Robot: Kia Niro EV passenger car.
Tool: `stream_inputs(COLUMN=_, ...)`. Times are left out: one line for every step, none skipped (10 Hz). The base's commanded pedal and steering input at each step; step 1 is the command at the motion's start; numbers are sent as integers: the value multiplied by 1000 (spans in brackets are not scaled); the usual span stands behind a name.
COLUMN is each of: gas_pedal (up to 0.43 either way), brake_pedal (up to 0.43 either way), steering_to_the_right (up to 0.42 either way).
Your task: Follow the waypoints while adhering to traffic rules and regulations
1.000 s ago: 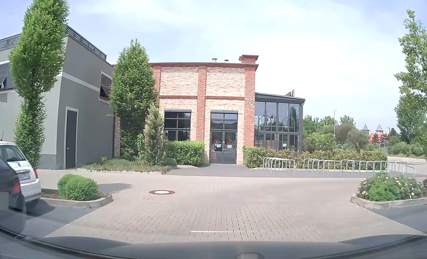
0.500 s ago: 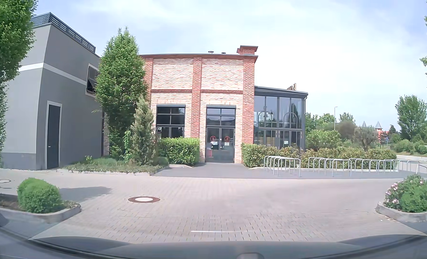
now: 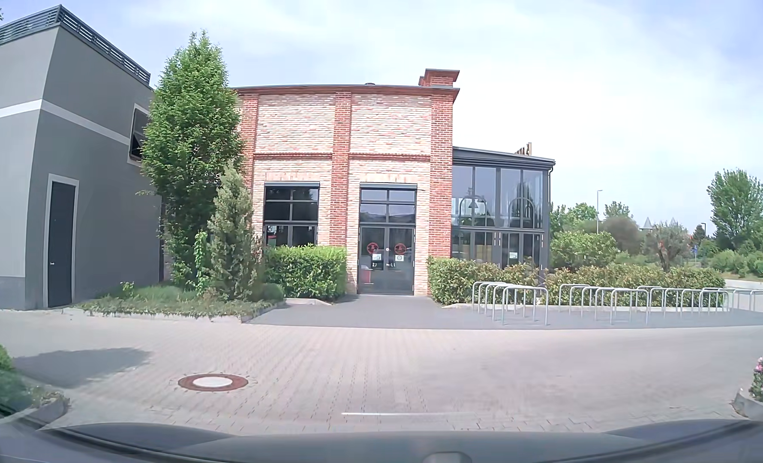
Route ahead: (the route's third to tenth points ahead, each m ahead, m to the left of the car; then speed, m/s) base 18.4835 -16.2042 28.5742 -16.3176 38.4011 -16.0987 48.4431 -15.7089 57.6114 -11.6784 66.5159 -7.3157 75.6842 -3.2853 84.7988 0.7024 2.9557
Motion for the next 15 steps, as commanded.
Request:
stream_inputs(gas_pedal=0, brake_pedal=61, steering_to_the_right=78)
stream_inputs(gas_pedal=0, brake_pedal=24, steering_to_the_right=96)
stream_inputs(gas_pedal=0, brake_pedal=0, steering_to_the_right=123)
stream_inputs(gas_pedal=0, brake_pedal=0, steering_to_the_right=162)
stream_inputs(gas_pedal=0, brake_pedal=0, steering_to_the_right=199)
stream_inputs(gas_pedal=0, brake_pedal=0, steering_to_the_right=230)
stream_inputs(gas_pedal=0, brake_pedal=0, steering_to_the_right=265)
stream_inputs(gas_pedal=0, brake_pedal=0, steering_to_the_right=288)
stream_inputs(gas_pedal=0, brake_pedal=0, steering_to_the_right=312)
stream_inputs(gas_pedal=0, brake_pedal=0, steering_to_the_right=338)
stream_inputs(gas_pedal=0, brake_pedal=0, steering_to_the_right=367)
stream_inputs(gas_pedal=0, brake_pedal=0, steering_to_the_right=392)
stream_inputs(gas_pedal=0, brake_pedal=0, steering_to_the_right=419)
stream_inputs(gas_pedal=0, brake_pedal=0, steering_to_the_right=451)
stream_inputs(gas_pedal=0, brake_pedal=0, steering_to_the_right=476)
